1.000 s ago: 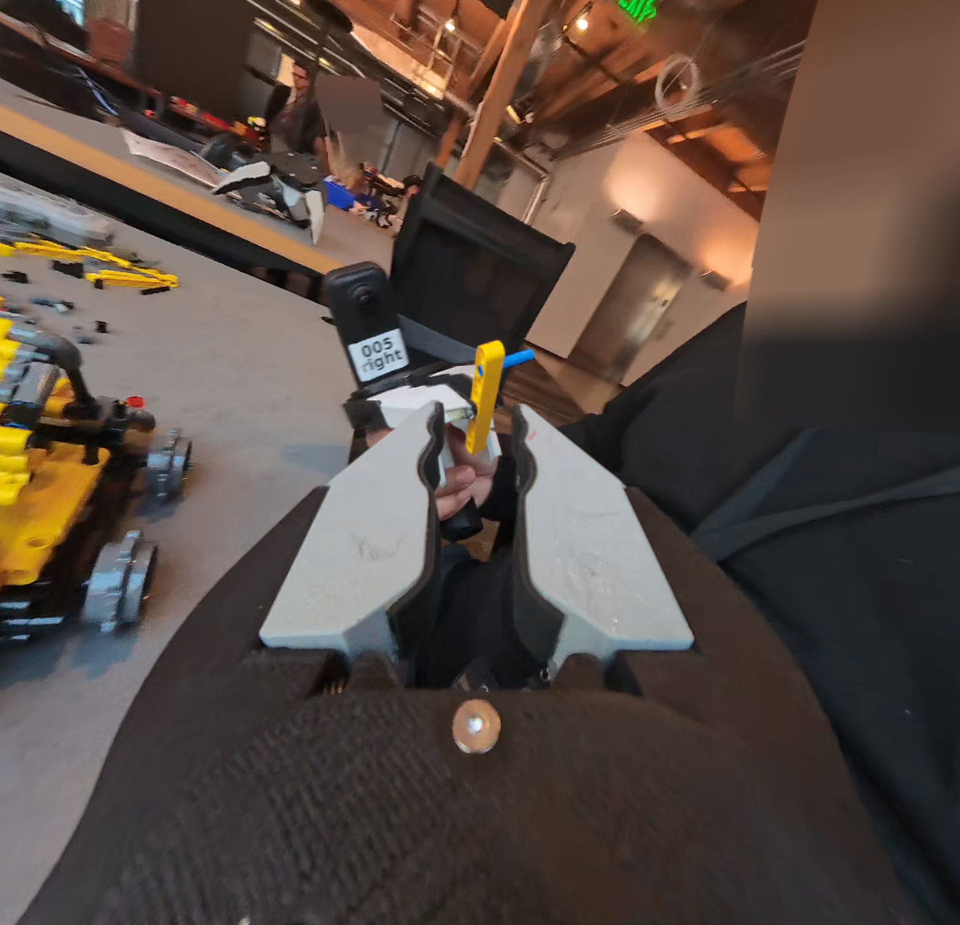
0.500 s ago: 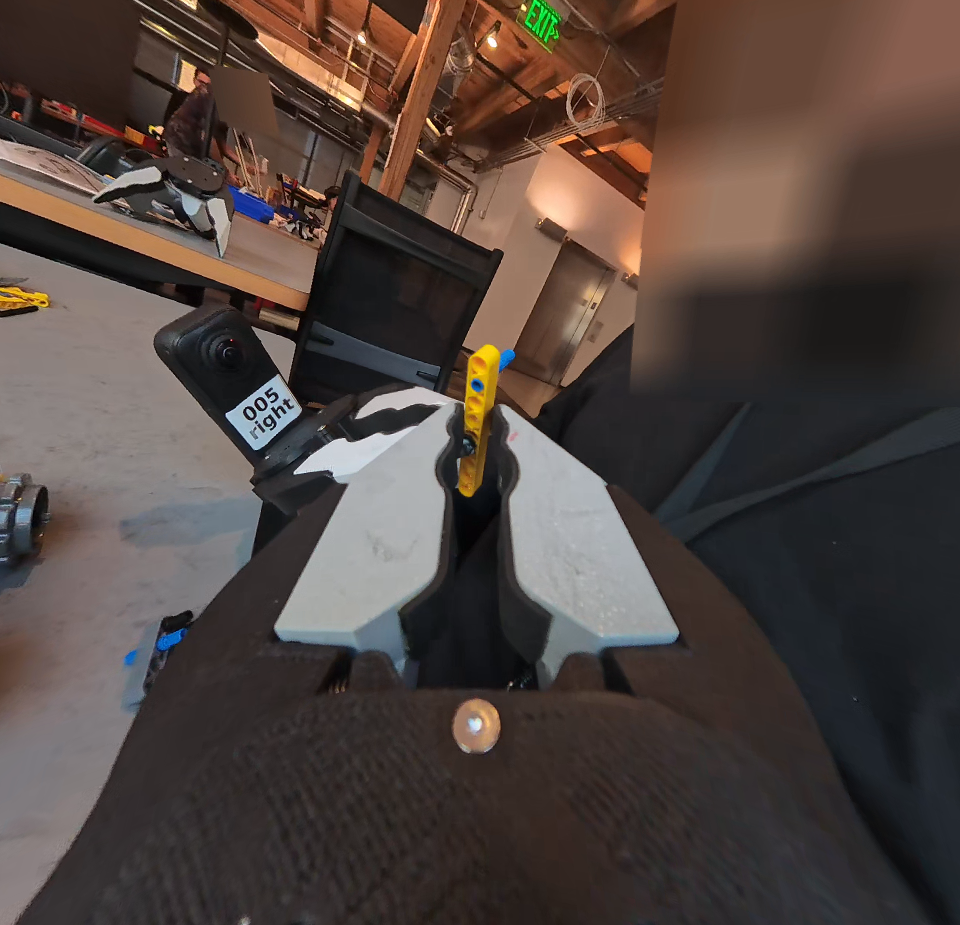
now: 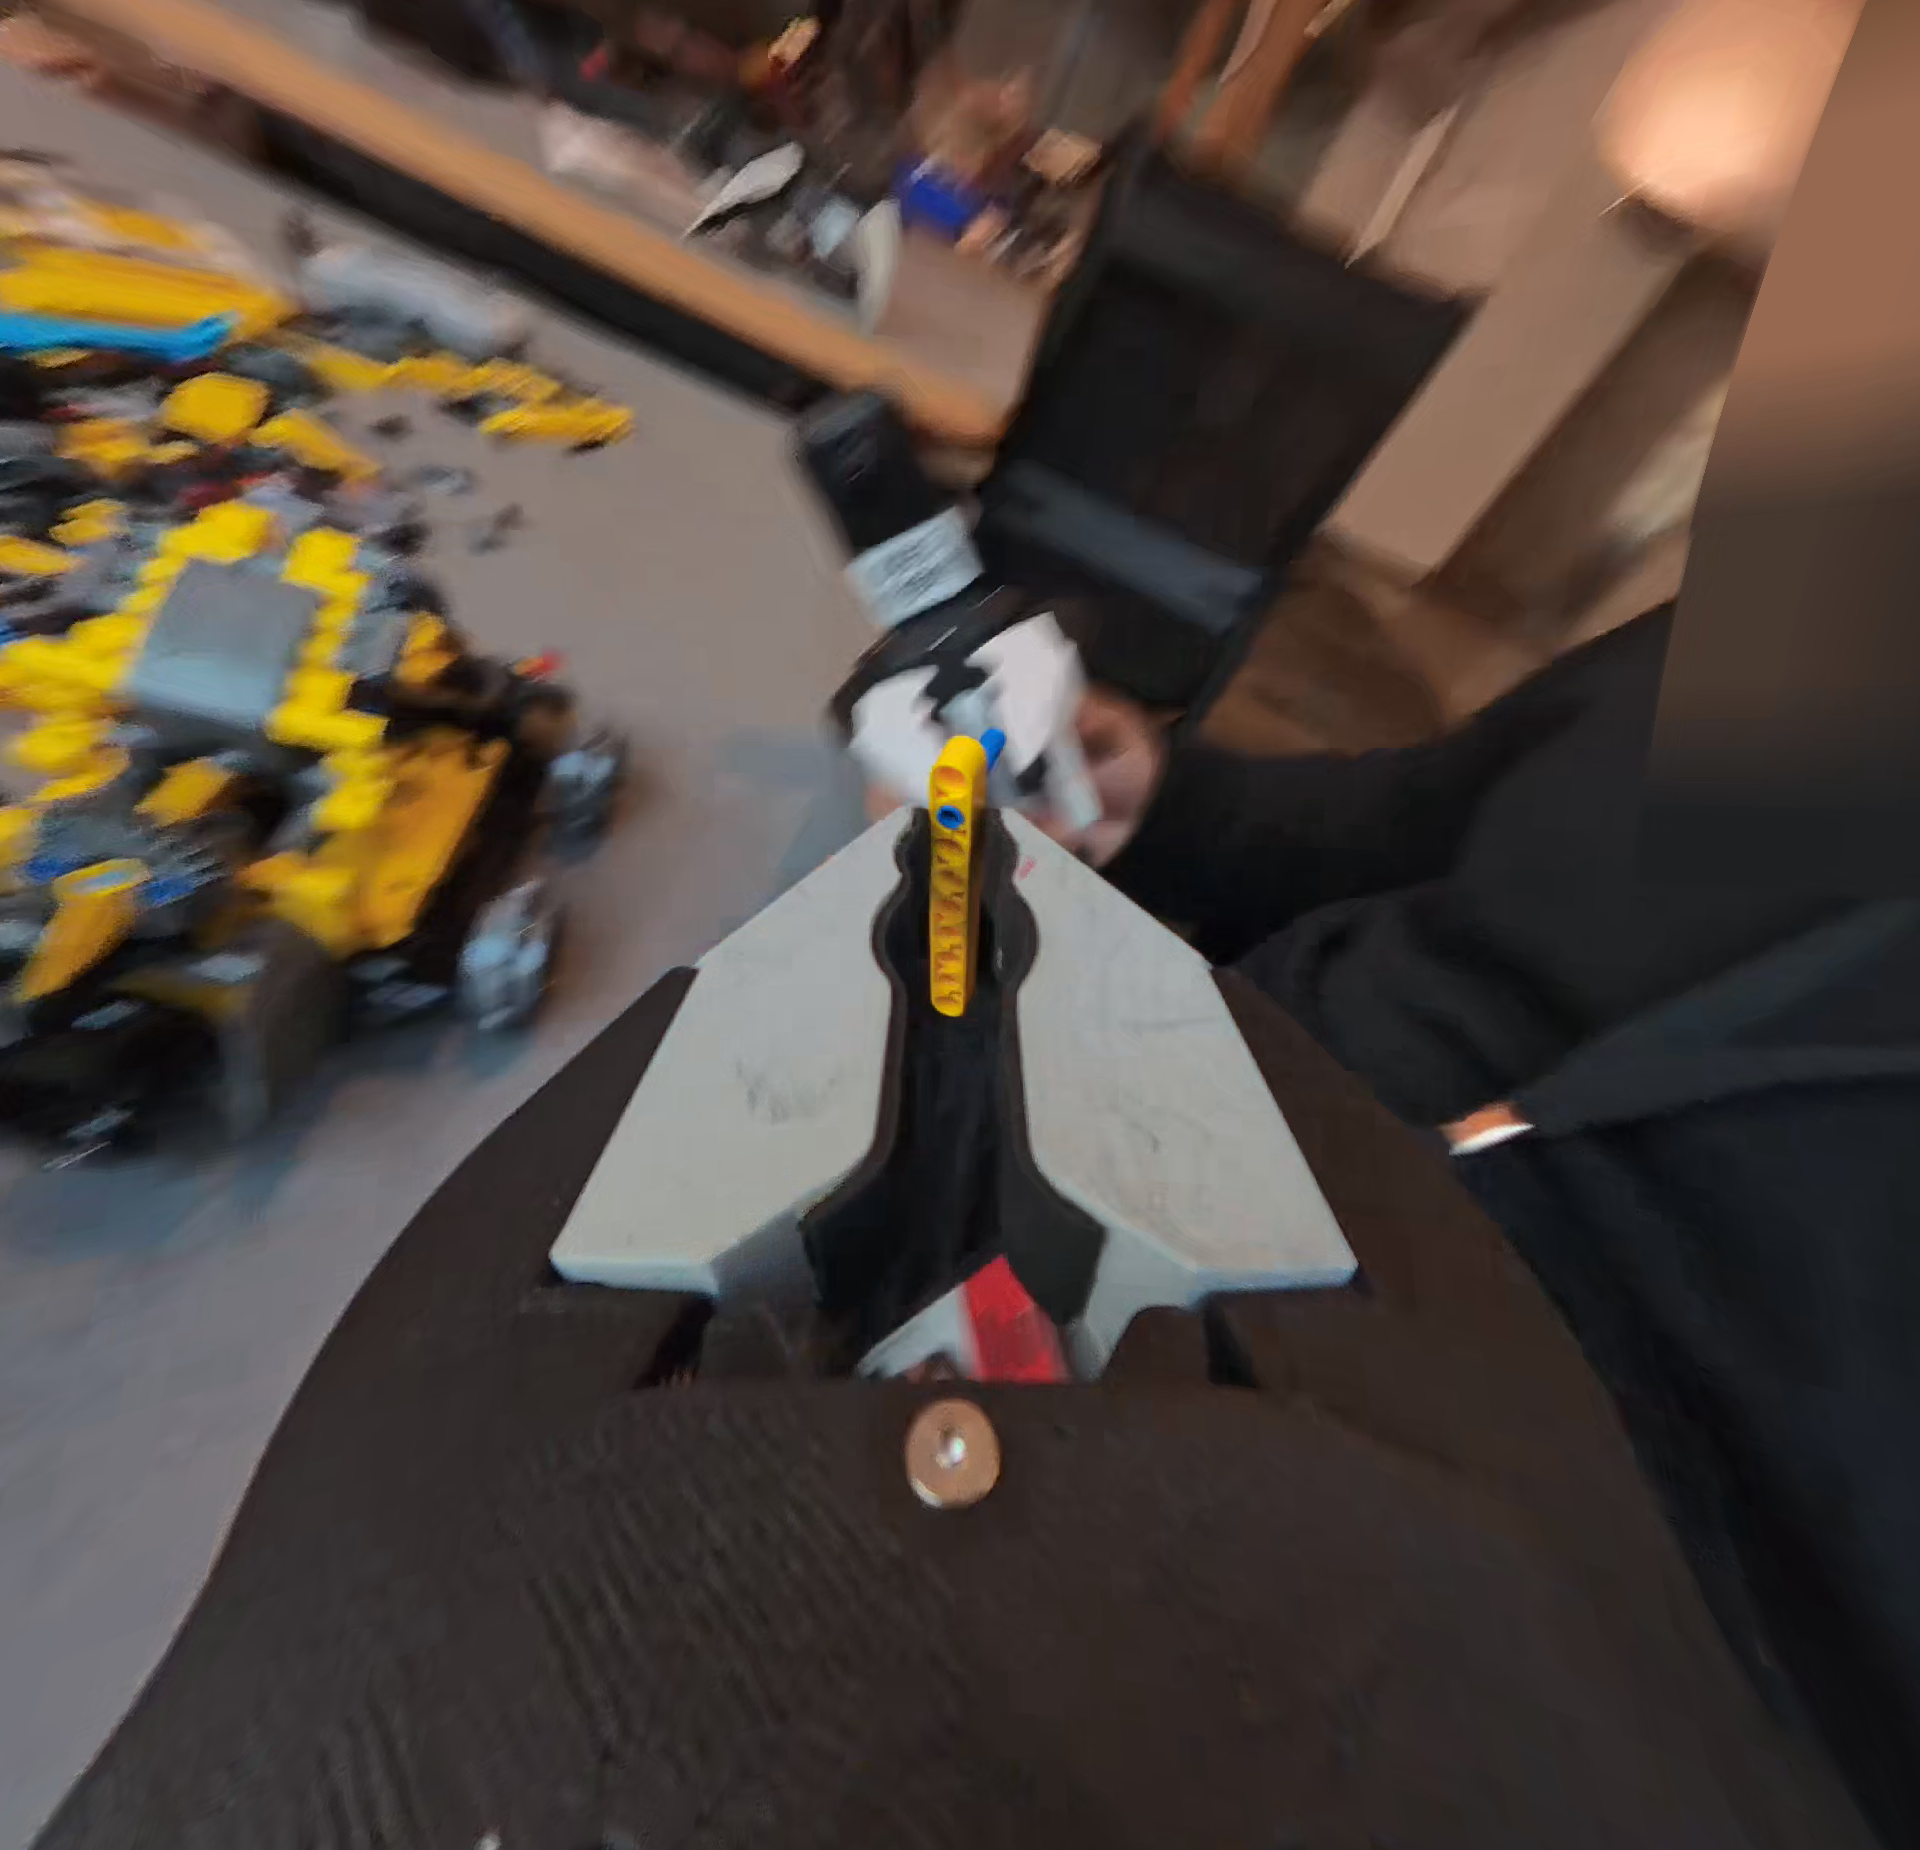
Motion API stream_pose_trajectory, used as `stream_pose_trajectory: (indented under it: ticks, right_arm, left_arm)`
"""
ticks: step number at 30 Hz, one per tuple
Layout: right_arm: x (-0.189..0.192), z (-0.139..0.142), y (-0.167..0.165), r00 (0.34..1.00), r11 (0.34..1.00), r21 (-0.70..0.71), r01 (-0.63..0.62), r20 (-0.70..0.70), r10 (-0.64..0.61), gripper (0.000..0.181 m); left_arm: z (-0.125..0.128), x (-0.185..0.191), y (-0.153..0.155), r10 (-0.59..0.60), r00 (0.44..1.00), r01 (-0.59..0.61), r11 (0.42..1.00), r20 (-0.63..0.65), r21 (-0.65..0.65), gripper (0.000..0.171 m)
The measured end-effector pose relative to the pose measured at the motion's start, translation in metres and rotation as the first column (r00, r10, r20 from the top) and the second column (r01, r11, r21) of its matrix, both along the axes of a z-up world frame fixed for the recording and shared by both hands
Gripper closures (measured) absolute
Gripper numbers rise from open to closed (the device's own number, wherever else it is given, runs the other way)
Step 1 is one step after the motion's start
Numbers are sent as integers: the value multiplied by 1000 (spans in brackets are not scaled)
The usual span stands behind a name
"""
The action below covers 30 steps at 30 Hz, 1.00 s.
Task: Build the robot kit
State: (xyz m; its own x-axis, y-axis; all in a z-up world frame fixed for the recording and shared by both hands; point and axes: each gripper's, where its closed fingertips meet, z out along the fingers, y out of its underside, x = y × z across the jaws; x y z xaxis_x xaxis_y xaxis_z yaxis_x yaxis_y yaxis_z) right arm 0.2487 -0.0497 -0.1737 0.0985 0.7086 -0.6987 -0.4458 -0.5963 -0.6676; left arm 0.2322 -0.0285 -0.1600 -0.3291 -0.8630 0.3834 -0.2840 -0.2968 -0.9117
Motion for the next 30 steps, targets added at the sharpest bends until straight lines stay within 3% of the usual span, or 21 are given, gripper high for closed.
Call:
stream_pose_trajectory:
  ticks: [2,4,8,11,16,30]
  right_arm:
    - [15,-8,6,979,994,45,103,171,-109,167]
    - [25,-12,11,926,978,118,172,319,-201,161]
    - [23,-25,12,736,936,308,170,591,-328,153]
    - [18,-37,15,572,891,431,143,699,-430,152]
    - [19,-57,19,473,887,447,118,760,-446,153]
    - [17,-57,22,473,862,492,121,735,-486,155]
  left_arm:
    - [-22,3,14,103,983,-73,979,-151,192,165]
    - [-40,7,17,178,952,-68,918,-251,391,165]
    - [-62,19,10,264,922,17,705,-285,709,165]
    - [-71,25,7,299,916,36,601,-267,799,165]
    - [-86,19,15,353,889,56,551,-293,833,164]
    - [-94,18,18,371,900,73,393,-230,917,164]
